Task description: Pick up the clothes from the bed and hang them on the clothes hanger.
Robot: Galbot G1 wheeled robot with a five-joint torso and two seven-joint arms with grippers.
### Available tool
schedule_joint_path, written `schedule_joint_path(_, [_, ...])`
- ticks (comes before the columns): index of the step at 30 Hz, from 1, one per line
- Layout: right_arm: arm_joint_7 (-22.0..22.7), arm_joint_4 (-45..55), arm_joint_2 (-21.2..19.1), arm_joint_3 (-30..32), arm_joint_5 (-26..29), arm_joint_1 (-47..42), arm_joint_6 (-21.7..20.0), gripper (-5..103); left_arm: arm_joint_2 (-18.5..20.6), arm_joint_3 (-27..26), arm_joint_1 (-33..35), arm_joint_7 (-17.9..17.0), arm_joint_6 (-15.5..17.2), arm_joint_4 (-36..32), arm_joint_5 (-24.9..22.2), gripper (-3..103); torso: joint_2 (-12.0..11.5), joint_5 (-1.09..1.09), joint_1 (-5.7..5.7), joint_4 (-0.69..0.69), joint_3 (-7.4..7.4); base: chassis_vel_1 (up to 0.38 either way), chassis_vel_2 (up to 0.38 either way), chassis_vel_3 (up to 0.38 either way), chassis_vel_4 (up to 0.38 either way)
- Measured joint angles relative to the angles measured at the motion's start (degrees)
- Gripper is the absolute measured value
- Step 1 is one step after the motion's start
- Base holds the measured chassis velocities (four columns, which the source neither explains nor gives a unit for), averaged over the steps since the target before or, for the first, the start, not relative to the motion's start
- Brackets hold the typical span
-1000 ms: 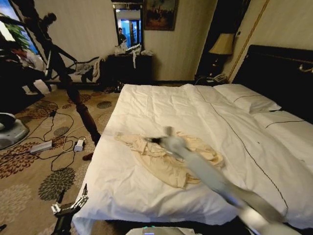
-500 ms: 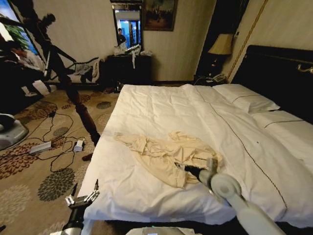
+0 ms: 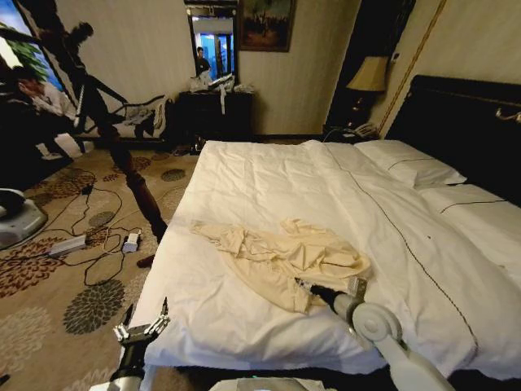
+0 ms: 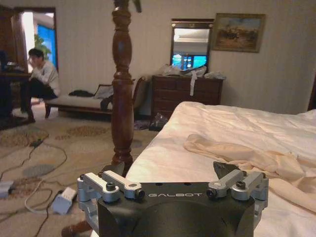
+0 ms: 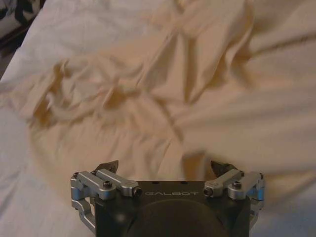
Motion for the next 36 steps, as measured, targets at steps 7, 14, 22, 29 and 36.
schedule_joint_path(7, [-0.7, -1.8, 1.2, -1.6, -0.6, 0.7, 0.5, 82, 0.0, 0.0, 0.4, -0.1, 0.1, 0.1, -0.4, 100, 0.0, 0.00, 0.00, 0.02, 0.00, 0.000, 0.000, 0.000, 0.000])
schedule_joint_path(14, [-1.4, -1.6, 1.1, -1.9, -0.3, 0.9, 1.3, 65, 0.0, -0.1, 0.5, -0.1, 0.0, 0.1, -0.4, 100, 0.0, 0.00, 0.00, 0.02, 0.00, 0.000, 0.000, 0.000, 0.000])
schedule_joint_path(22, [-1.9, -1.0, 1.1, -2.3, -0.5, 0.5, 1.3, 32, -0.2, 0.1, 0.2, -0.1, -0.1, 0.3, -0.3, 100, 0.0, 0.01, 0.00, 0.01, 0.00, 0.000, 0.000, 0.000, 0.000])
schedule_joint_path(29, [-2.3, 0.3, 0.5, -2.8, -0.6, -0.1, 1.2, 10, -0.2, 0.0, 0.5, -0.1, -0.6, 0.7, -0.4, 100, 0.0, 0.01, 0.00, 0.02, 0.00, 0.000, 0.000, 0.000, 0.000])
schedule_joint_path(36, [-4.3, 8.2, -2.2, -5.1, -0.1, -8.1, -1.0, 0, -0.4, -0.1, 1.2, 0.0, -1.2, 0.6, -0.1, 100, 0.0, 0.00, 0.00, 0.01, 0.00, 0.000, 0.000, 0.000, 0.000])
